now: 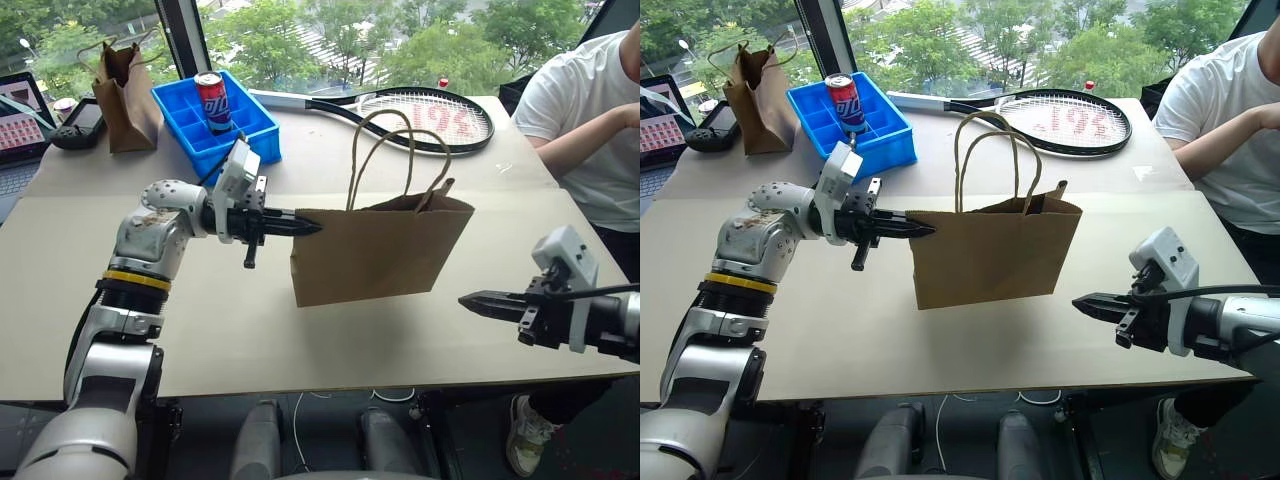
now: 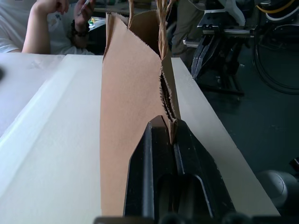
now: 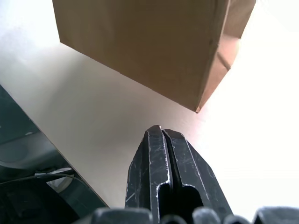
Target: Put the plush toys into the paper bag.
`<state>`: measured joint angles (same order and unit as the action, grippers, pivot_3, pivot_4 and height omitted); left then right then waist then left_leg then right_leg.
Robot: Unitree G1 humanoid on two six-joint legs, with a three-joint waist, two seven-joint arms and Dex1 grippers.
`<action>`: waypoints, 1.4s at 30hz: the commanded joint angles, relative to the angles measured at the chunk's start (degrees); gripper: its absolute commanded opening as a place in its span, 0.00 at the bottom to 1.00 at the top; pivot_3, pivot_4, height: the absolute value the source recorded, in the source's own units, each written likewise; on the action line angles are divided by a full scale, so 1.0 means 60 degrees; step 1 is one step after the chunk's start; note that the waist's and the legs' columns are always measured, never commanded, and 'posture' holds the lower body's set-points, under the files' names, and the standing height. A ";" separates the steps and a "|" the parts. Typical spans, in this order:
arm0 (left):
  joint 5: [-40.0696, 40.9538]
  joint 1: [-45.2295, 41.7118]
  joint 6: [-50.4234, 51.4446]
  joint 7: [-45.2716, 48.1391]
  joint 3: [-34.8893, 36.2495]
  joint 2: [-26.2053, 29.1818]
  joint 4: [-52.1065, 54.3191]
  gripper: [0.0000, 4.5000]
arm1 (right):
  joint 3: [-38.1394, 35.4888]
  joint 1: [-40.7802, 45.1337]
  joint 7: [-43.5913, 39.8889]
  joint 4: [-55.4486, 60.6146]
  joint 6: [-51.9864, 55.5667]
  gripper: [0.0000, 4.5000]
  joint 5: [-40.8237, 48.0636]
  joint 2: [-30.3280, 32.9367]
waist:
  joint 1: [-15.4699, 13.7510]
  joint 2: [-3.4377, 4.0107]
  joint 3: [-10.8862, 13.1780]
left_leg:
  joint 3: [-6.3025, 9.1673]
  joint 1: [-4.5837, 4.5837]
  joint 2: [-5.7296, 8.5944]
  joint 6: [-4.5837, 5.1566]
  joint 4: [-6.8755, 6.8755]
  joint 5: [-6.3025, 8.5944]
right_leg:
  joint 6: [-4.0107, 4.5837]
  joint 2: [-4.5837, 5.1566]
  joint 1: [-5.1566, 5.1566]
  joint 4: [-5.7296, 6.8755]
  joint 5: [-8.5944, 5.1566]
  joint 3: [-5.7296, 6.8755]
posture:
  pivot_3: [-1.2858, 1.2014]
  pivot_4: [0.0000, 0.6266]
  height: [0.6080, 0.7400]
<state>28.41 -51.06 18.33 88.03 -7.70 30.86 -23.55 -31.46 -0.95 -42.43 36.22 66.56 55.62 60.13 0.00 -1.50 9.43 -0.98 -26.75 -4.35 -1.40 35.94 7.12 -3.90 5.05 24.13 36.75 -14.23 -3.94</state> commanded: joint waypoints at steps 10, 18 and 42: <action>0.0162 -0.0619 -0.1897 0.0744 -0.1174 0.0107 -0.1671 0.01 | -0.0507 -0.0069 0.0320 0.0280 -0.0009 0.00 0.0456 0.0330 | 0.0021 0.0000 0.0000 | 0.0008 -0.0005 0.0002 0.0001 0.0002 0.0000 | -0.0007 0.0000 -0.0001 0.0002 -0.0002 0.0000 | 0.52 0.24 0.95; 0.0421 -0.0149 -0.0940 0.0744 -0.0506 0.0930 -0.1002 0.46 | -0.0188 -0.0085 -0.0357 -0.0360 -0.0504 0.00 -0.0006 0.0591 | 0.0077 0.0000 0.0000 | 0.0009 -0.0004 0.0001 0.0001 0.0001 -0.0001 | -0.0008 -0.0001 0.0000 0.0005 -0.0002 0.0000 | 0.52 0.24 0.95; 0.0807 0.7871 0.2701 -0.5742 0.4523 0.2225 0.5717 1.00 | -0.0379 -0.1404 -0.1327 -0.1984 -0.4816 0.99 -0.2380 -0.2046 | 0.0087 -0.0003 0.0000 | -0.0021 0.0060 -0.0008 -0.0076 -0.0008 0.0046 | -0.0027 0.0017 -0.0021 0.0008 -0.0023 0.0003 | 0.52 0.24 0.95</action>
<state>31.71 -3.89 33.90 54.74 17.68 44.47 8.29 -34.03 -10.19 -50.77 24.03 38.98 41.68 47.55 0.52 -1.52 9.43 -1.11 -26.37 -4.39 -1.86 35.89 7.40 -4.05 5.15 24.01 36.81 -14.37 -3.93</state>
